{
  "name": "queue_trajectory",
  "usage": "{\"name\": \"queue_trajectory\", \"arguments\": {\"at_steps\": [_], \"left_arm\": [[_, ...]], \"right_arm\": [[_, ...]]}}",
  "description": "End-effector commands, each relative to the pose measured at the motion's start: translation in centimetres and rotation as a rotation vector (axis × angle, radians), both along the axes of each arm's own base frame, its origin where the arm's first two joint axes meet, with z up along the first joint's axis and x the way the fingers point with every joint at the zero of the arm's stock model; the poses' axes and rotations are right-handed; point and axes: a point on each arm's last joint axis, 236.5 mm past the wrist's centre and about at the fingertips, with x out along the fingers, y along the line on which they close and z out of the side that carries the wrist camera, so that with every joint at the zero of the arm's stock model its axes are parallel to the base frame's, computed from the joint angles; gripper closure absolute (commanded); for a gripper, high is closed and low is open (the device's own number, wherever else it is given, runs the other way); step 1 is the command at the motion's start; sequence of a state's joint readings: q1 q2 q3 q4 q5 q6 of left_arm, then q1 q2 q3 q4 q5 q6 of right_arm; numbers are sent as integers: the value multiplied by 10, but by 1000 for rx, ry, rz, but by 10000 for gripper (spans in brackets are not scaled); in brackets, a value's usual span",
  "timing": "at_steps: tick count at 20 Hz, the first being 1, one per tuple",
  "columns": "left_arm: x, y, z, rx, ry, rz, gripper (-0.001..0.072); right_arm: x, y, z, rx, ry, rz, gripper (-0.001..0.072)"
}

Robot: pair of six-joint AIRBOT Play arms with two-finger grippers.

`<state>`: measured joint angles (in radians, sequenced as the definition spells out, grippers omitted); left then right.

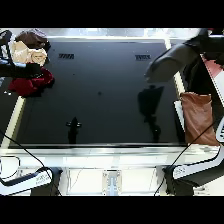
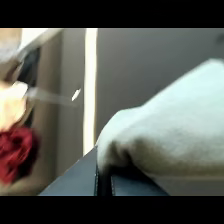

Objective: Fold the shirts.

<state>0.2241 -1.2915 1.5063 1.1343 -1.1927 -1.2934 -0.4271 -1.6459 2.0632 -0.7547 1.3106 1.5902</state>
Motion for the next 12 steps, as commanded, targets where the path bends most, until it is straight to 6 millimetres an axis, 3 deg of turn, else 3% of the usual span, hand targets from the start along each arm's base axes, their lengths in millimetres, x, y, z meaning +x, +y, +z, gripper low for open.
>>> {"name": "queue_trajectory", "arguments": {"at_steps": [1, 3, 5, 6, 8, 12], "left_arm": [[1, -6, 3, -29, -7, -4, 697], [2, -17, 9, -93, -15, -7, 697], [3, -29, 16, -156, -29, -21, 697], [4, -33, 19, -175, -33, -25, 697], [4, -35, 20, -187, -35, -28, 697], [4, -35, 20, -187, -35, -28, 698]], "right_arm": [[-38, -73, -22, -99, 93, -58, 698], [-76, -105, -57, -182, 268, -66, 698], [-132, -130, -94, -256, 491, -44, 698], [-154, -145, -102, -268, 555, -75, 698], [-173, -176, -87, -256, 504, -199, 698], [-251, -218, -58, -253, 542, -379, 697]]}}
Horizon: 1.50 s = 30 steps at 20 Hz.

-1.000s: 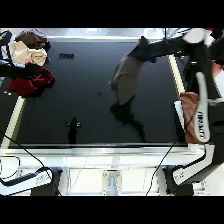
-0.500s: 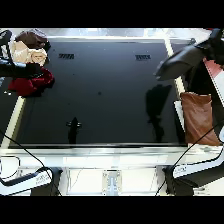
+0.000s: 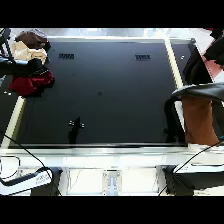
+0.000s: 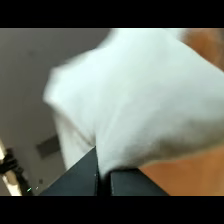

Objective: Fold the shirts.

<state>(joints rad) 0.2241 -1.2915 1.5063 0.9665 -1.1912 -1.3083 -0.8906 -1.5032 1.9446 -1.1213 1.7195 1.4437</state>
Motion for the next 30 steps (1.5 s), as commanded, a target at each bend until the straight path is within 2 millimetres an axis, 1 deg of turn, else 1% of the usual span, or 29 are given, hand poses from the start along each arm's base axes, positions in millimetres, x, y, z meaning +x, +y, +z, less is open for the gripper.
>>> {"name": "queue_trajectory", "arguments": {"at_steps": [1, 2, 3, 4, 6, 8, 9, 10, 11, 12, 13, 14, 16, 17, 20, 21, 22, 23, 24, 25, 26, 27, 29, 30], "left_arm": [[0, -4, 2, -18, -1, -5, 698], [-1, -4, 1, -18, 4, -9, 697], [-3, -5, 0, -19, 12, -14, 698], [-5, -6, -1, -19, 21, -20, 698], [-7, -7, -2, -20, 28, -25, 697], [-7, -7, -2, -20, 28, -25, 697], [-8, -7, -3, -20, 31, -27, 697], [-9, -8, -3, -20, 35, -30, 698], [-10, -8, -4, -21, 40, -34, 697], [-10, -8, -4, -21, 43, -35, 698], [-10, -8, -4, -21, 43, -36, 698], [-10, -8, -4, -21, 43, -35, 697], [-10, -8, -4, -21, 43, -35, 698], [-10, -8, -4, -21, 43, -35, 698], [-10, -8, -4, -21, 43, -35, 697], [-10, -8, -4, -21, 43, -35, 697], [-10, -8, -4, -21, 43, -35, 698], [-10, -8, -4, -21, 43, -35, 698], [-10, -8, -4, -21, 43, -35, 698], [-10, -8, -4, -21, 43, -35, 698], [-10, -8, -4, -21, 44, -36, 698], [-10, -9, -4, -21, 44, -36, 697], [-10, -8, -5, -21, 44, -35, 697], [-11, -9, -5, -21, 46, -37, 697]], "right_arm": [[-71, -33, 13, -33, 58, -151, 698], [-84, -39, 15, -39, 61, -188, 698], [-92, -40, 13, -33, 65, -211, 698], [-99, -38, 3, -5, 82, -223, 698], [-105, -20, -31, 88, 144, -203, 697], [-114, 7, -77, 202, 239, -157, 694], [-121, 20, -96, 255, 288, -147, 660], [-130, 32, -110, 306, 335, -140, 536], [-137, 39, -113, 337, 370, -137, 405], [-139, 36, -108, 324, 378, -162, 380], [-138, 29, -94, 278, 362, -195, 380], [-134, 21, -76, 225, 323, -214, 380], [-123, 2, -27, 100, 227, -270, 381], [-117, -7, 2, 33, 167, -292, 381], [-106, -21, 84, -167, -14, -337, 382], [-96, -20, 111, -215, -104, -325, 384], [-81, -11, 132, -225, -199, -285, 393], [-61, 9, 149, -186, -305, -215, 404], [-42, 36, 160, -111, -396, -124, 404], [-23, 68, 167, -18, -461, -16, 404], [-8, 103, 166, 60, -487, 109, 404], [3, 134, 159, 100, -479, 226, 404], [26, 187, 134, 77, -416, 420, 404], [38, 207, 122, 43, -383, 467, 404]]}}
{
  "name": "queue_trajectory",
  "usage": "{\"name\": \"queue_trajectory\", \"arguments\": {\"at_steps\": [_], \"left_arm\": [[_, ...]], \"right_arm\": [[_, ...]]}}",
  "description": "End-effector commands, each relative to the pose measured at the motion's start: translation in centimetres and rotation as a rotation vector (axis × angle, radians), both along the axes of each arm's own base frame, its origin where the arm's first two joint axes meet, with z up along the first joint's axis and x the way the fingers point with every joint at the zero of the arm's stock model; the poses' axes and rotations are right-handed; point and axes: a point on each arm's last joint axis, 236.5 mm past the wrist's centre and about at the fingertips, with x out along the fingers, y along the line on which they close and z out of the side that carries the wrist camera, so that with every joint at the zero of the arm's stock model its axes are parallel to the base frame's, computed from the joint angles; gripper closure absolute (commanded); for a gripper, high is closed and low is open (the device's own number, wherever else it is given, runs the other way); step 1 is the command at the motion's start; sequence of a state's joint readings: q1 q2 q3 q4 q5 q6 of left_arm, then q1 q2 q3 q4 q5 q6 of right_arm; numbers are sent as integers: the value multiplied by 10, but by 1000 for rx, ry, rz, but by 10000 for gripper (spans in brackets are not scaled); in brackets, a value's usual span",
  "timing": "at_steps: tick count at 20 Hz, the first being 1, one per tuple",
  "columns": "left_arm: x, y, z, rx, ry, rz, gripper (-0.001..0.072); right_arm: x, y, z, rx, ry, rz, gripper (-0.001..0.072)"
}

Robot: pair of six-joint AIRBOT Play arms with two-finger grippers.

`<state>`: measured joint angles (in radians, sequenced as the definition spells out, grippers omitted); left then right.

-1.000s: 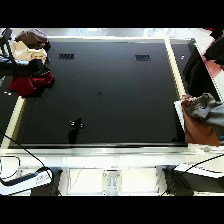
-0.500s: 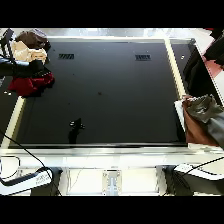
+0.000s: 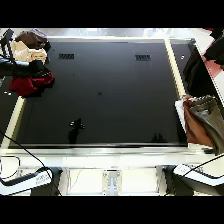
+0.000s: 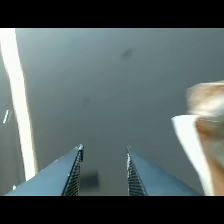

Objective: Fold the shirts.

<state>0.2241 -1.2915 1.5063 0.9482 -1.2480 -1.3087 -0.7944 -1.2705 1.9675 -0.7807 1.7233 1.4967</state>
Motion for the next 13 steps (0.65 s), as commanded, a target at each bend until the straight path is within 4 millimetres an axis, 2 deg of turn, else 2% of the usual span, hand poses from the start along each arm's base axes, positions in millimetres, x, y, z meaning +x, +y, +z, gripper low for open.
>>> {"name": "queue_trajectory", "arguments": {"at_steps": [1, 4, 8, 10, 13], "left_arm": [[-1, 0, -1, -2, 5, -1, 697], [0, -5, 3, -72, 34, 48, 697], [0, -5, 3, -78, 38, 54, 697], [0, -5, 3, -78, 38, 54, 697], [0, -5, 3, -78, 38, 54, 697]], "right_arm": [[39, 88, -21, -92, 0, 248, 403], [62, 133, -36, -241, -7, 321, 403], [65, 184, -41, -262, -20, 437, 403], [58, 197, -44, -259, -4, 479, 403], [44, 206, -52, -247, 45, 527, 403]]}}
